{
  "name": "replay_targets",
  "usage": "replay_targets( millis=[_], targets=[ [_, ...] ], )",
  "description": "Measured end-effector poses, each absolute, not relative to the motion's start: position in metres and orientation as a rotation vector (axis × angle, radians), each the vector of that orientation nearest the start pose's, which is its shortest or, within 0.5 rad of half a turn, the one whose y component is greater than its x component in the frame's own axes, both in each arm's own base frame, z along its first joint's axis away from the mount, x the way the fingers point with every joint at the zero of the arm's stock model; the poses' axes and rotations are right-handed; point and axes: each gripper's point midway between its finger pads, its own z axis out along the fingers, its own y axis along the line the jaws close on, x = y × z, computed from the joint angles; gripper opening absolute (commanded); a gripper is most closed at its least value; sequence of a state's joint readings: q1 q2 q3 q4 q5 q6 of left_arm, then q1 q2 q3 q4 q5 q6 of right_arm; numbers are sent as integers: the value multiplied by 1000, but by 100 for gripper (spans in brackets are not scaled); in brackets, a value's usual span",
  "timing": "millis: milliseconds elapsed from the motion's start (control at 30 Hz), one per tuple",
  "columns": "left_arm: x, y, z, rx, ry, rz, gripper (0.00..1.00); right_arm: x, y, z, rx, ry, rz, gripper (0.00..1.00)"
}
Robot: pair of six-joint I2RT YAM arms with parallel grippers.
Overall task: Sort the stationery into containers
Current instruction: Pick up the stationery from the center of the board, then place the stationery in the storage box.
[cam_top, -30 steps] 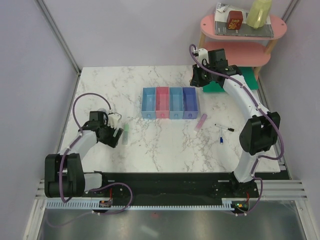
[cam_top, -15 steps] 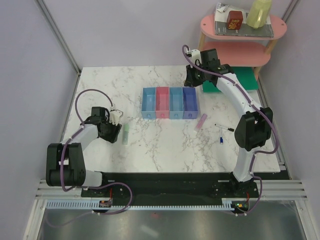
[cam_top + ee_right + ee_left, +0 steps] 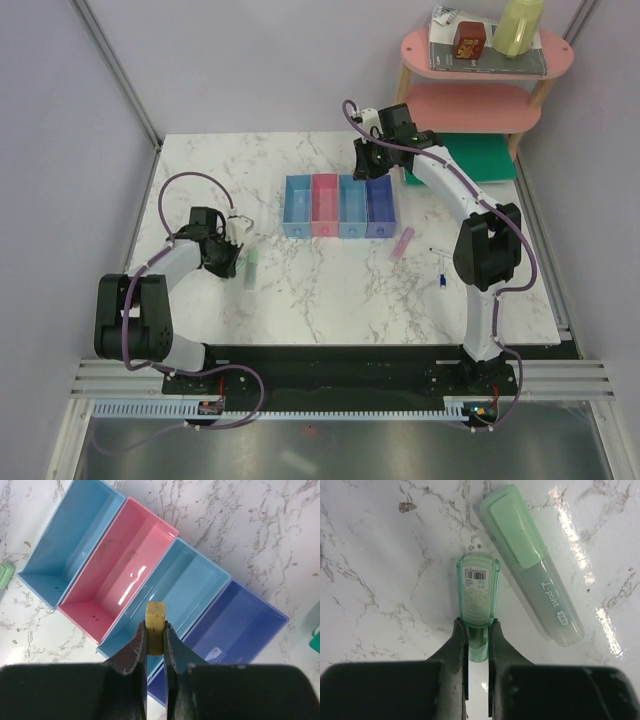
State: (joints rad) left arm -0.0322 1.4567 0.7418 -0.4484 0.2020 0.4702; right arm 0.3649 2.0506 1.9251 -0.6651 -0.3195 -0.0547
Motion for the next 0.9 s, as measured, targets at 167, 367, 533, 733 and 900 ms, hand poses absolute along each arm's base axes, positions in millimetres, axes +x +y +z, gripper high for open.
replay_targets(
  millis=[167, 367, 533, 733, 900],
  targets=[
    [271, -28, 22, 731, 2611, -167, 2, 479, 246, 157, -660, 2318, 501, 16],
    [284, -32, 74, 704, 2493, -150, 2, 485, 235, 150, -633, 2332, 420, 16],
    [313, -46, 139, 672, 2328, -165, 2, 482, 222, 132, -623, 2376, 359, 16],
    [325, -78, 182, 721, 2217, -220, 2, 474, 205, 113, -607, 2431, 317, 16],
    [329, -110, 196, 794, 2176, -277, 2, 472, 186, 106, -569, 2459, 296, 16]
  ],
)
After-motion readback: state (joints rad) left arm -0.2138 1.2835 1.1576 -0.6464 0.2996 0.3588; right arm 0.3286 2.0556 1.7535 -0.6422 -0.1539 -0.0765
